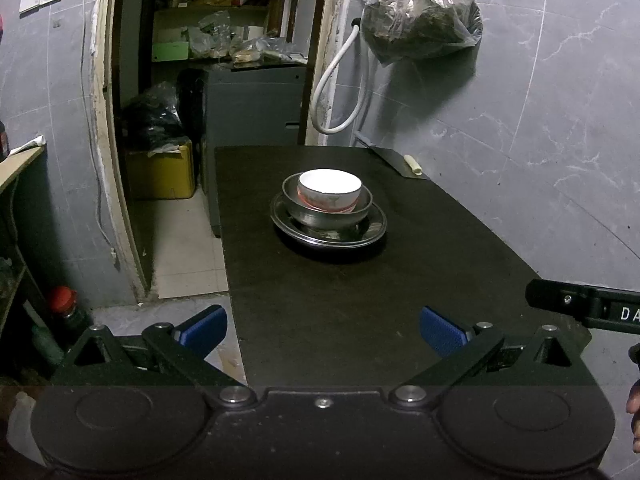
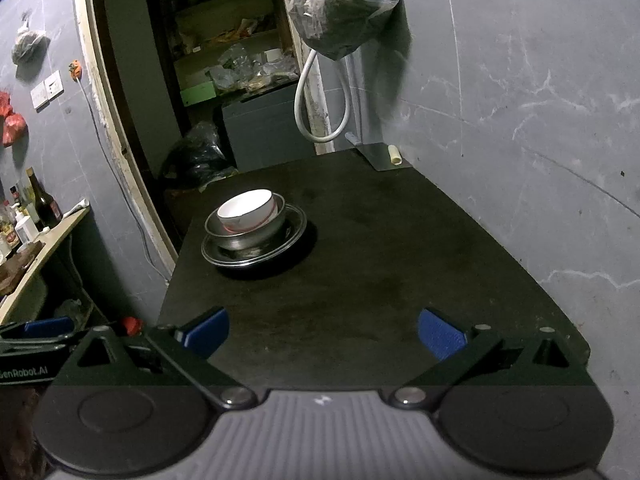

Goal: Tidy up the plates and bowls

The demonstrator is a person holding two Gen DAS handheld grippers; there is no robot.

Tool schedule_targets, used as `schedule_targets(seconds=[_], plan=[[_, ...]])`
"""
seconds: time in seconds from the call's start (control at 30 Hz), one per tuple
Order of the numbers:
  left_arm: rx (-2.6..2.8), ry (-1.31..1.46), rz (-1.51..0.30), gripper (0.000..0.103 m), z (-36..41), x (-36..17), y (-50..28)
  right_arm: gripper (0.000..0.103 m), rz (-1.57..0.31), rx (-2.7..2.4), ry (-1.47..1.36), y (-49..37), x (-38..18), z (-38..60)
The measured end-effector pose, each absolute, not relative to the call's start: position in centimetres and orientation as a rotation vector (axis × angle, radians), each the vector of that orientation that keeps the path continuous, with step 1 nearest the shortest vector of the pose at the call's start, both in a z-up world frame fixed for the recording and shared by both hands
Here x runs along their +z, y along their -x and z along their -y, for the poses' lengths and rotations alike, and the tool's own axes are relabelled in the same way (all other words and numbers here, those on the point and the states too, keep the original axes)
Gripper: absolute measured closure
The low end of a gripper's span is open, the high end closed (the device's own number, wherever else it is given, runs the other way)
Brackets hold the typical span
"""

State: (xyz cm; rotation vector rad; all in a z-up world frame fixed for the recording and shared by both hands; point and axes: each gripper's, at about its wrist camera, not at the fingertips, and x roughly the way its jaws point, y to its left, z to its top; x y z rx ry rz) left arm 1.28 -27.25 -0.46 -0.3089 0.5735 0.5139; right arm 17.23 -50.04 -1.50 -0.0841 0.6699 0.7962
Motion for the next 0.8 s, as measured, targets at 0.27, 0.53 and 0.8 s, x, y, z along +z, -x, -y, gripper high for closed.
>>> schedule_targets(seconds=[0.27,0.53,0.8], plan=[[0.515,0.311,-0.574,0.001,27.24,-0.46,-1.2,0.0,-0.671,0.797,0.084,-17.23,-1.49,50.03],[0.514,0.311,-0.575,0.001,27.23,-0.47,-1.18,0.0,-0.671,0.797,0.085,-17.18,-1.51,49.86],[0.508,0.311,-0.572,0.001,27.0,-0.43,-0.84,0.0,-0.67,0.796,0.086,-17.05,-1.54,49.75]])
